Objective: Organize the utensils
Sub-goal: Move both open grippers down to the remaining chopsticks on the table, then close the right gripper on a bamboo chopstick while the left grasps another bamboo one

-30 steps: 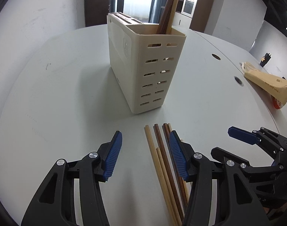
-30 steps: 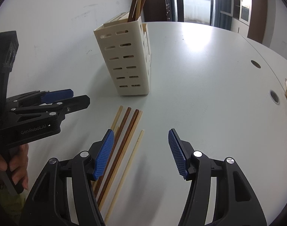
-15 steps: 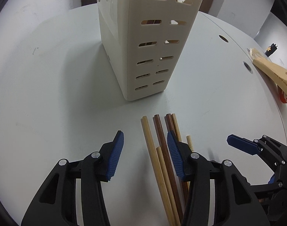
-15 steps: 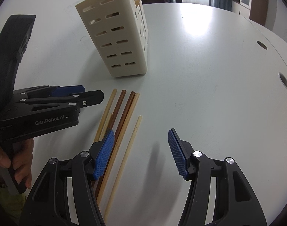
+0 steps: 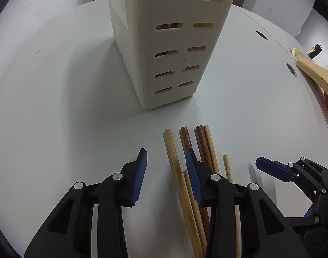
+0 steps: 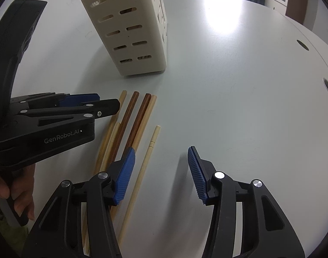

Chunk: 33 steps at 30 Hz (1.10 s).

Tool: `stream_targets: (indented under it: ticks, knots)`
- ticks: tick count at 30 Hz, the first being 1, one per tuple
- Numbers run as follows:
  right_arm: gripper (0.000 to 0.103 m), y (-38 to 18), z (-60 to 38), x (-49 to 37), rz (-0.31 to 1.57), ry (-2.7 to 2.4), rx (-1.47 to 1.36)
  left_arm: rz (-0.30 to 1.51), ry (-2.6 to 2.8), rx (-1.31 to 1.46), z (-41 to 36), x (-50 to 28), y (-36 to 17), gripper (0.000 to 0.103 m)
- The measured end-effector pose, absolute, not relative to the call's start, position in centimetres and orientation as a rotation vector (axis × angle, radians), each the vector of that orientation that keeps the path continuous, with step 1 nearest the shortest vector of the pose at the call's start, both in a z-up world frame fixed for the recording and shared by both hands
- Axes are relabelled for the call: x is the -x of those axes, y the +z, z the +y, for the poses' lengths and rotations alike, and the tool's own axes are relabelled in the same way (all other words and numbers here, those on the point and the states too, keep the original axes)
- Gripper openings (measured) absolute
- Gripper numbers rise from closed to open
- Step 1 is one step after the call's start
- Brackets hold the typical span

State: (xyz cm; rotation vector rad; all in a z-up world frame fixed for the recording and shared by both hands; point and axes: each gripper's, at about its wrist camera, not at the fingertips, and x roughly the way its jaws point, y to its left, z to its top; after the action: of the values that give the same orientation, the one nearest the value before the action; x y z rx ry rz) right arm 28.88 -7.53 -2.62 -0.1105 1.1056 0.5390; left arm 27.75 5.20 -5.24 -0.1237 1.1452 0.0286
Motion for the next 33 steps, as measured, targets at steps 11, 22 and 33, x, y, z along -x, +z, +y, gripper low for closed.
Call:
stream_targets:
  ticks: [11,22,33]
  knots:
    - [0.046,-3.1,-6.6,-28.7,1.097,0.501,0.154,1.151,0.038,0.134,5.3,-28.1,-6.0,0.029]
    - [0.023,-3.0,-5.3,-27.3,1.081,0.485,0.216,1.162,0.065,0.035,4.5,-27.5,-5.9,0.01]
    - [0.006,-3.6,-6.9,-27.5,1.036,0.497,0.154,1.108,0.055,0.075,5.2,-27.0,-4.4,0.006]
